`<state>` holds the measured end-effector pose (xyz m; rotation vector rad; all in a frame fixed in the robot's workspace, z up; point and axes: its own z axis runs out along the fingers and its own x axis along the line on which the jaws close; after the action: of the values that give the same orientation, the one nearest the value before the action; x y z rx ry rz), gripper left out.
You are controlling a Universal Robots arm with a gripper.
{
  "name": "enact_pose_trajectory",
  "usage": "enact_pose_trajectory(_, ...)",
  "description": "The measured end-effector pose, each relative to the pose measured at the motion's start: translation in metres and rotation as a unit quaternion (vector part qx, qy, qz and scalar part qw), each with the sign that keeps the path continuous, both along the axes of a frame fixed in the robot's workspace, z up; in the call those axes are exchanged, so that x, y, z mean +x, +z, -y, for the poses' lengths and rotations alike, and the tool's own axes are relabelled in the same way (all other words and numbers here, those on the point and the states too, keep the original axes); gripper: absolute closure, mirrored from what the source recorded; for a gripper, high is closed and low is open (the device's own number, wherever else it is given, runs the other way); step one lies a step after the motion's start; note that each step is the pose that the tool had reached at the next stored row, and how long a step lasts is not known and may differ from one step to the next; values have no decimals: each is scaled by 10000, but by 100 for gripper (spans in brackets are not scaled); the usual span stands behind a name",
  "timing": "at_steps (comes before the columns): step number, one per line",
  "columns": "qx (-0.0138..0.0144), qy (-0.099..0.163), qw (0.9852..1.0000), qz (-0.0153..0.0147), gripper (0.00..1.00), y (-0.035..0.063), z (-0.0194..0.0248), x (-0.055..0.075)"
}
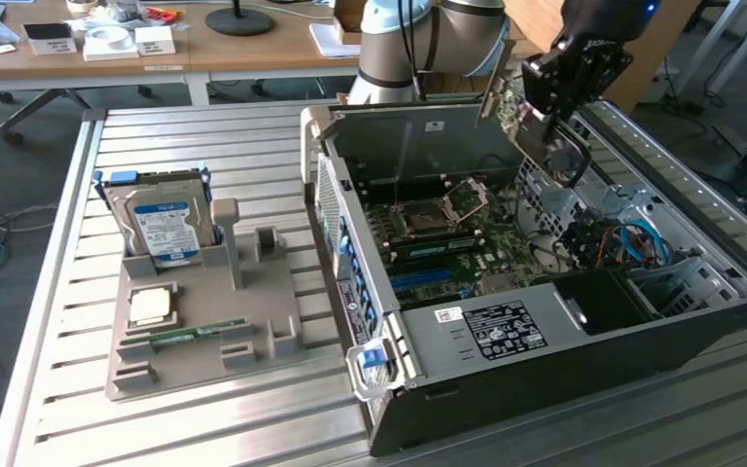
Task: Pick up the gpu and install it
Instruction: 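Insert the gpu into the slot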
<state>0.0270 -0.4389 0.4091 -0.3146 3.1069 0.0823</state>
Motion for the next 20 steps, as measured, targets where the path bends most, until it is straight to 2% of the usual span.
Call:
enact_pose_trajectory(5,-3,449,9990,0,73,-5,0,0)
enact_pose_trajectory(10,-6,905,9959,0,73,-11,0,0)
enact_pose_trajectory(15,-9,1358,9907,0,73,-18,0,0)
enact_pose_trajectory(18,-10,1625,9867,0,73,-21,0,0)
enact_pose_trajectory(20,-12,1810,9835,0,73,-24,0,0)
